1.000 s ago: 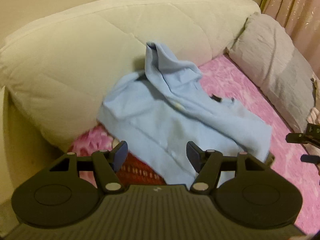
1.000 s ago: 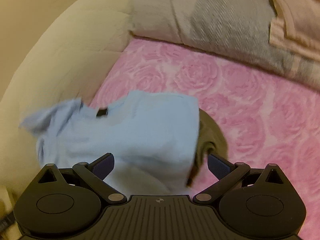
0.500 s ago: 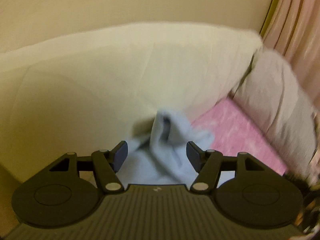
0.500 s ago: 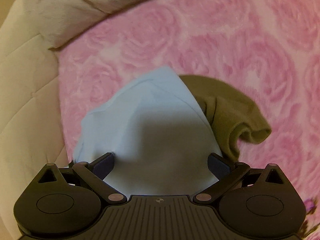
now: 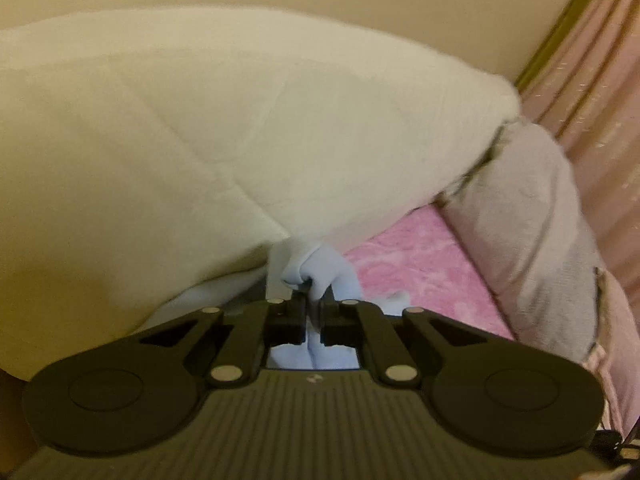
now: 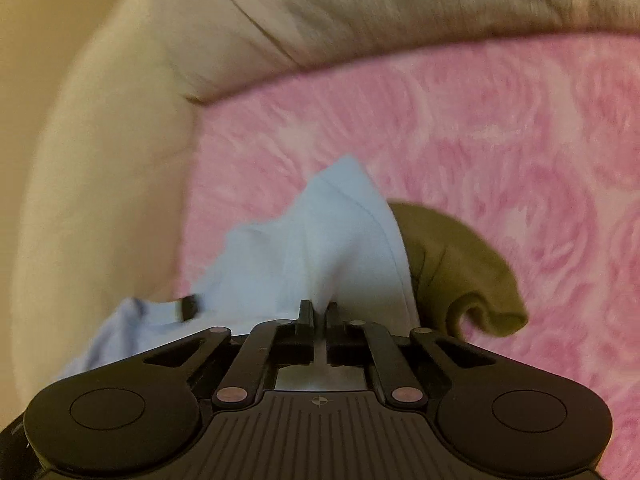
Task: Fold clothes
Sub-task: 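Lift the blue sweatshirt with both grippers and drop it onto the open bed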
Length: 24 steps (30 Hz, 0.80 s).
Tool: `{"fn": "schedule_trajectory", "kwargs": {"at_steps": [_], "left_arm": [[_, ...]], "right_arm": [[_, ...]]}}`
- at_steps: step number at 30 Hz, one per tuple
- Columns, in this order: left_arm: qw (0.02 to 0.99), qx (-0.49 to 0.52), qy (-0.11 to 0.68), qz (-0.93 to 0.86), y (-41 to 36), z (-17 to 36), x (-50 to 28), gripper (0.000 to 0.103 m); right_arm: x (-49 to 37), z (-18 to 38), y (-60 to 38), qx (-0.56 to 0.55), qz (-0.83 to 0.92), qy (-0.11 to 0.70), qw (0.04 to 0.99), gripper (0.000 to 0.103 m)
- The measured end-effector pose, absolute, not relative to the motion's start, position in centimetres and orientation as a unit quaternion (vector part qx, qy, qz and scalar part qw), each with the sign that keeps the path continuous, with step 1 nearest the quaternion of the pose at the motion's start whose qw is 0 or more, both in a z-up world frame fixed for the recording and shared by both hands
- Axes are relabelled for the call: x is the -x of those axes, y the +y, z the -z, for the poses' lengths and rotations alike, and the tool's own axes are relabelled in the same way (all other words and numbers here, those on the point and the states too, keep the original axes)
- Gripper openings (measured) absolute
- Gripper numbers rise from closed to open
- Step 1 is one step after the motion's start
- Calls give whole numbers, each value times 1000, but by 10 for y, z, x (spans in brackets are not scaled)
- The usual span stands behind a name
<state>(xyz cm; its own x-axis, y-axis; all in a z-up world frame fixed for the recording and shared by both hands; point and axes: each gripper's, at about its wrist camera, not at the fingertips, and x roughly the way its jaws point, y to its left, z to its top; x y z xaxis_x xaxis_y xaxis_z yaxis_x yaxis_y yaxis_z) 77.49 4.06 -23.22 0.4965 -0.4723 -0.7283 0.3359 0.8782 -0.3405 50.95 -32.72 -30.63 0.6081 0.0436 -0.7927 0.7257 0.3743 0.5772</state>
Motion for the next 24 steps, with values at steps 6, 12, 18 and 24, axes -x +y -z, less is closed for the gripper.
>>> {"fn": "schedule_trajectory", "kwargs": {"at_steps": [6, 12, 18, 24], "left_arm": [[879, 42, 371, 296, 30, 147, -715, 3], [874, 29, 288, 389, 11, 55, -627, 3], [848, 28, 221, 481, -12, -12, -511, 3], [790, 43, 202, 577, -53, -51, -378, 3]], "right_arm": [[-443, 225, -322, -470, 201, 285, 811, 2], [-342, 150, -322, -464, 205, 175, 844, 1], [-203, 91, -305, -446, 223, 78, 863, 1], [-33, 26, -282, -402, 264, -2, 877, 2]]}}
